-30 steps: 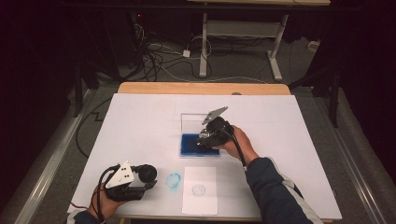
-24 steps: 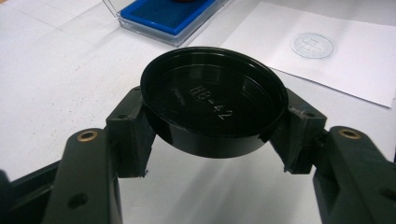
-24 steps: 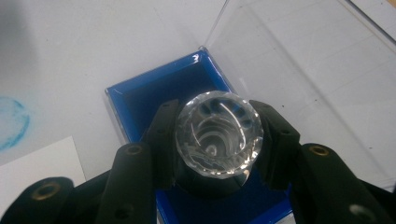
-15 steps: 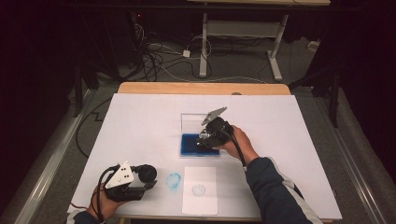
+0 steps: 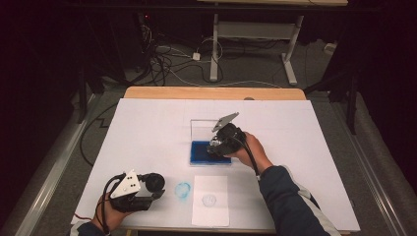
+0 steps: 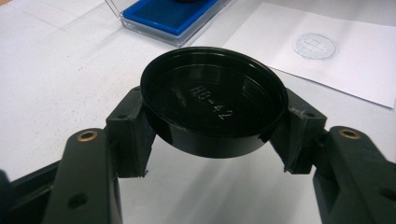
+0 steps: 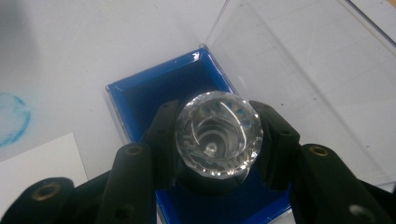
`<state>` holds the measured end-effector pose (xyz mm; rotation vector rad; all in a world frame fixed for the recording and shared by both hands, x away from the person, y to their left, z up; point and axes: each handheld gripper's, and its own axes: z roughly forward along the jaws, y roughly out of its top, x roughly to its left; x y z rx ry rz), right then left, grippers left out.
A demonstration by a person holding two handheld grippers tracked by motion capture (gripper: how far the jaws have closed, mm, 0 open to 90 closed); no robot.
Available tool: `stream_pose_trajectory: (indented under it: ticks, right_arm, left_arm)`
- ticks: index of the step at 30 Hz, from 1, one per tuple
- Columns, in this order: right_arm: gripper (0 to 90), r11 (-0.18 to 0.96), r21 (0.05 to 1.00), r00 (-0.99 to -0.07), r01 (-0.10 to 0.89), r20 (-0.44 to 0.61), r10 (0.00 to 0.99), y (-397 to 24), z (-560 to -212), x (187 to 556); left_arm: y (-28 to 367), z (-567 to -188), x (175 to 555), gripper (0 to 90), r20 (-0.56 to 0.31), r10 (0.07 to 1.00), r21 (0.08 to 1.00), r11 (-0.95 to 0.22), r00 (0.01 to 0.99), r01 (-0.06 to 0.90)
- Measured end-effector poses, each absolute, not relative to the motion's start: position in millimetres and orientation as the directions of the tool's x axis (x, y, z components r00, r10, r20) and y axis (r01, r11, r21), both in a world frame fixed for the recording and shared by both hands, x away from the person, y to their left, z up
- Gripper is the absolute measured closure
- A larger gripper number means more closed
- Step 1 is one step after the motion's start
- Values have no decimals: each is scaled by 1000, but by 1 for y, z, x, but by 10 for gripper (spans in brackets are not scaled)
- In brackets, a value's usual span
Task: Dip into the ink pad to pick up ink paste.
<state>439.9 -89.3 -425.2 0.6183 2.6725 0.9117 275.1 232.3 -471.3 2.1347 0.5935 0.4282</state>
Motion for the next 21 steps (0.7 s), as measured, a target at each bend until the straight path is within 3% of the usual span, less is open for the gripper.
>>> stream_pose_trajectory:
  ticks: [21]
  right_arm:
    - [571,644,723,-870,251,-123,477,-103,-383,421]
  left_arm:
    - [234,-471,277,366,81,566,822,-504,821,266]
